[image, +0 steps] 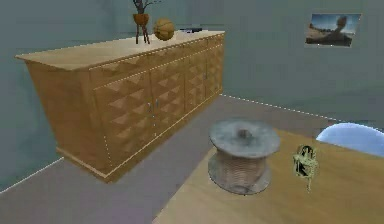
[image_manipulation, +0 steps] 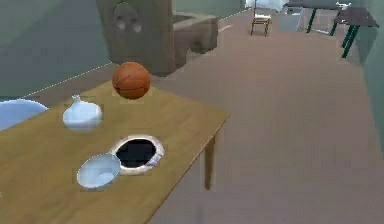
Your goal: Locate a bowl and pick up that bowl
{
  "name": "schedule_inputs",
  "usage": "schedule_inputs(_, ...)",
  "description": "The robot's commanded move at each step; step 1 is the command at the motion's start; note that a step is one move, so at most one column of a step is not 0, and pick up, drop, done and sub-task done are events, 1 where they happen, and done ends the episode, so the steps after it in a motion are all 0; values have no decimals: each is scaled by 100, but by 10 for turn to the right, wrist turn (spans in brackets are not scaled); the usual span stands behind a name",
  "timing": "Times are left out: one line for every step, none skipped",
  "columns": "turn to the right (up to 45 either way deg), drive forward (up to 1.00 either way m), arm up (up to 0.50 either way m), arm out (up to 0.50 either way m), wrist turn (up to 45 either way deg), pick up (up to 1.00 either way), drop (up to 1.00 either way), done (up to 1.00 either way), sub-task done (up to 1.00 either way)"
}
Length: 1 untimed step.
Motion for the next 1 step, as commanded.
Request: schedule_inputs(-240, 0, 0, 0, 0, 0, 0, 0, 0)
